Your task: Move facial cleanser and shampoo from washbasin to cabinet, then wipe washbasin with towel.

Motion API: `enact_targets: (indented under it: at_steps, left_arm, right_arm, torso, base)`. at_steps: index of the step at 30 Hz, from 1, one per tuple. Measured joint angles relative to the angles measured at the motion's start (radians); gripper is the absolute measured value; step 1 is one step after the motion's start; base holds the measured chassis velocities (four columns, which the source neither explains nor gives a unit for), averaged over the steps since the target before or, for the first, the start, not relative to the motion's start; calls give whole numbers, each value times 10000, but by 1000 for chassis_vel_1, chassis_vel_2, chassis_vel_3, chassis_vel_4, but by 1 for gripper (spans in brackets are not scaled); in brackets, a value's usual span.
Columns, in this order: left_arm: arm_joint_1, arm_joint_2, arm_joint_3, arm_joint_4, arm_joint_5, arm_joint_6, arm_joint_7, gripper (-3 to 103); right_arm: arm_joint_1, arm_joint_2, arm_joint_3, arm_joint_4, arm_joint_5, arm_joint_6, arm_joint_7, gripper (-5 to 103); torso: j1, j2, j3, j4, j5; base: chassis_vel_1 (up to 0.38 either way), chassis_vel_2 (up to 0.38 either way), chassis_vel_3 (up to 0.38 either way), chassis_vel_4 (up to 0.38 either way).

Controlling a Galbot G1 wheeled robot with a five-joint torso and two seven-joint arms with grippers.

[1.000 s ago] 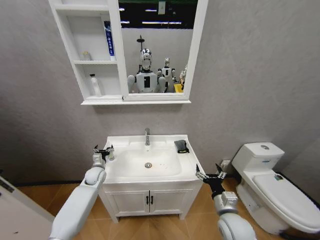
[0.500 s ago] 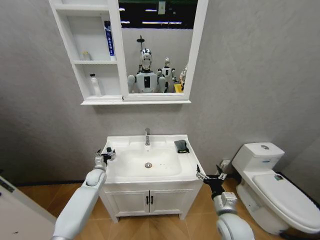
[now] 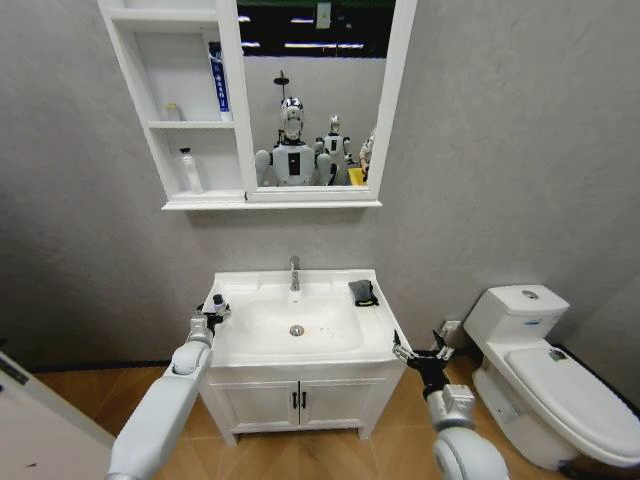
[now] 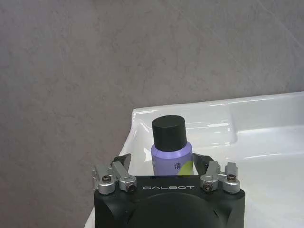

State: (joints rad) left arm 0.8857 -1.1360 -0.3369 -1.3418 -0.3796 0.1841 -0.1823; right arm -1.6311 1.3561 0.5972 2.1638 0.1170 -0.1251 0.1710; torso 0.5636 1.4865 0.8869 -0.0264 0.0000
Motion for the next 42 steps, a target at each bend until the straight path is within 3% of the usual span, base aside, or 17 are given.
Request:
enact_targets:
  at_steps: [2,4,7,15,18,19,22,24,25,27,28,30,31,32,34,36,42]
  left_arm:
    - [7,-2,0,0,-8,32,27,74]
    - [36,0,3,3,-27,71,111,58]
    - [40,18,3,65,-44,72,216,47]
    - [121,221,-58,-803,-415,214,35,43]
    - [570,900,-140,-3138,-1385,1089,-938,43]
    - [570,900,-140,-3138,-1385,1089,-938,43]
    - [567,1966,-285,-5542,-2944,2372,-1865,43]
    - [4,2903,-363,-6665,-4259,3486,-2521,43]
    - [4,2903,-363,-6665,-4259,3486,-2521,43]
    - [-1223,3845,-264,-7259,-5796,4312,-3187,43]
    - [-1223,3845,-264,-7259,-5796,4312,-3187,43]
    - [-2914,4356,179,-7111,-7021,4804,-3457,43]
    - [-2914,4356,179,-7111,-7021,4804,-3457,43]
    - [-3902,4463,624,-6722,-7249,4908,-3428,43]
    - [-4610,4485,1002,-6402,-7324,4935,-3352,43]
    - [-6445,4243,2193,-5142,-7425,4939,-3110,43]
    - [-8332,3390,3271,-2959,-6943,4831,-2495,43]
  right_arm:
    - [1,5,0,0,12,-2,0,100]
    - [-8,13,11,0,66,-15,1,100]
    - [-9,16,28,-8,85,-21,12,100]
    - [29,14,6,-43,72,-58,28,100]
    - [78,-6,-32,-75,56,-112,28,100]
    - [78,-6,-32,-75,56,-112,28,100]
    - [141,-3,-84,-140,12,-116,25,100]
    - [162,23,-122,-149,-23,-114,11,100]
    - [162,23,-122,-149,-23,-114,11,100]
    - [174,55,-154,-118,-38,-114,0,100]
    - [174,55,-154,-118,-38,-114,0,100]
    - [185,67,-195,-78,-70,-114,-8,100]
    - [185,67,-195,-78,-70,-114,-8,100]
    - [179,66,-210,-52,-80,-114,-9,100]
    - [168,66,-225,-24,-88,-113,-10,100]
    - [136,69,-236,38,-101,-114,-14,100]
    - [124,102,-192,44,-103,-114,-16,100]
  torso:
    - [0,0,0,0,0]
    - [0,0,0,0,0]
    - [0,0,0,0,0]
    - [0,-1,0,-2,-1]
    - [0,-1,0,2,-4]
    - [0,-1,0,2,-4]
    - [-3,0,-1,1,2]
    - [-3,0,-1,3,-1]
    - [-3,0,-1,3,-1]
    - [-3,0,-1,3,1]
    - [-3,0,-1,3,1]
    - [-3,0,-1,1,2]
    - [-3,0,-1,1,2]
    - [-3,0,0,1,-2]
    - [-2,0,0,0,-3]
    - [-2,0,0,-4,3]
    - [0,-1,1,-2,-1]
  base:
    - [0,0,0,0]
    - [0,0,0,0]
    - [0,0,0,0]
    - [0,0,0,0]
    - [0,0,0,0]
    - [0,0,0,0]
    - [0,0,0,0]
    - [0,0,0,0]
    - [0,0,0,0]
    - [0,0,0,0]
    - [0,0,0,0]
    - [0,0,0,0]
    - [0,0,0,0]
    - [0,0,0,0]
    - [0,0,0,0]
    - [0,0,0,0]
    - [0,0,0,0]
